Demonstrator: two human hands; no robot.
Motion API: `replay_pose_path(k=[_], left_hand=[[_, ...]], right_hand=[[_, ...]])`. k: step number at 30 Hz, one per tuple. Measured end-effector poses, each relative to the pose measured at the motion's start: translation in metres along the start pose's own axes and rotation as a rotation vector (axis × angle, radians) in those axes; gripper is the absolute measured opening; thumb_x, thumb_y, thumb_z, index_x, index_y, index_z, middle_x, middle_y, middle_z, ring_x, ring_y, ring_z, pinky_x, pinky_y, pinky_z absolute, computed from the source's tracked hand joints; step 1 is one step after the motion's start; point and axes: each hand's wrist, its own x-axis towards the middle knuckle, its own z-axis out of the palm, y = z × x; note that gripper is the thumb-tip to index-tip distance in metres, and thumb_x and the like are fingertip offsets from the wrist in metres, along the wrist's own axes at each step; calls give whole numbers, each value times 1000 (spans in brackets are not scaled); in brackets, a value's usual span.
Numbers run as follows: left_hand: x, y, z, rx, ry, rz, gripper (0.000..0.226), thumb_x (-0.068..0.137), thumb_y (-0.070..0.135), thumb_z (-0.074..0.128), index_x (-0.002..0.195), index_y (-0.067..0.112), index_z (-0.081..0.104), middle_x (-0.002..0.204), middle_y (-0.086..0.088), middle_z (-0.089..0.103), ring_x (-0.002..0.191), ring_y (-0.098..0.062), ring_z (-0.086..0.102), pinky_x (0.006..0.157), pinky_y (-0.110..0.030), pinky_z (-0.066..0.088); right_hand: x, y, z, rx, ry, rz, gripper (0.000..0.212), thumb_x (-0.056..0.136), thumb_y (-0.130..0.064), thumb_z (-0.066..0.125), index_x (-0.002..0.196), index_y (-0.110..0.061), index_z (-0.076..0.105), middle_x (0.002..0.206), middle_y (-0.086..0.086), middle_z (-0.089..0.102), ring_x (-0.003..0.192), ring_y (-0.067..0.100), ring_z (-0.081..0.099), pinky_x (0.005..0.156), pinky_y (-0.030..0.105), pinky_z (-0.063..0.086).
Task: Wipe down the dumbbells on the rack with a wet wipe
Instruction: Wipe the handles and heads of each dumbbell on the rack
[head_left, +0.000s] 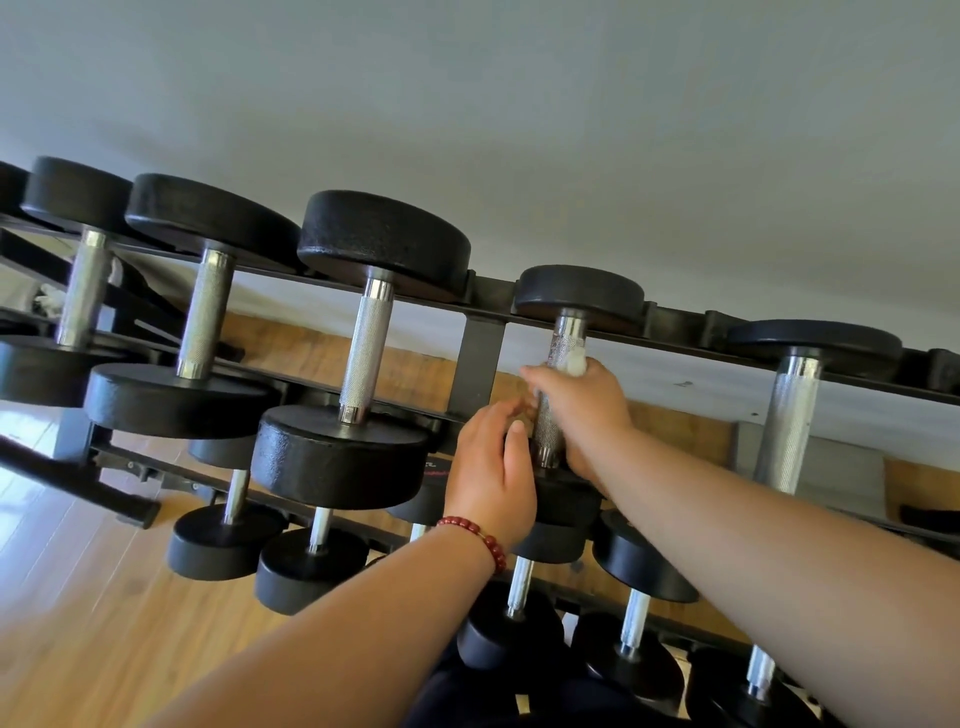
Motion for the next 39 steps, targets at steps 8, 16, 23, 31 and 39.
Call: replay_pose_path(k=[8, 16, 23, 31, 39], left_hand=[[-1, -2, 1, 5, 3, -13, 45, 99, 34, 28, 135, 21, 50, 133, 8, 50, 125, 0, 41, 100, -11, 26], [-1, -2, 1, 3, 9, -24, 36, 104, 25, 32, 135, 22, 50, 135, 7, 49, 125, -2, 41, 104, -16, 29], [-1, 0, 1, -4, 2, -14, 51, 93, 39, 26, 134, 22, 51, 135, 7, 50, 125, -2, 41, 100, -14, 26], [0, -2, 1, 8, 11, -23, 37, 104, 24, 32, 135, 20, 51, 134, 6, 50, 126, -5, 41, 102, -17, 27], [-1, 0, 2, -32, 22, 1, 36, 102, 27, 31, 130, 23, 53, 126, 10, 52, 122, -4, 43, 105, -21, 32]], right_hand=[[12, -6, 3, 115, 39, -29, 16, 80, -19, 77, 83, -14, 62, 66, 2, 64, 59, 17, 63, 61, 31, 52], [14, -16, 3, 131, 45, -68, 31, 79, -31, 79, 99, -15, 62, 82, 2, 65, 74, 16, 62, 67, 27, 48], [-1, 9, -12, 92, -127, -138, 33, 102, -29, 43, 135, -30, 42, 109, -4, 55, 99, 12, 53, 83, 28, 41], [6, 10, -3, -226, 167, -294, 34, 97, -45, 50, 110, -13, 54, 91, -4, 56, 72, 2, 51, 50, 5, 38], [13, -14, -3, 6, 33, -18, 22, 87, -36, 69, 90, -16, 60, 84, 6, 68, 69, 16, 66, 73, 35, 58]])
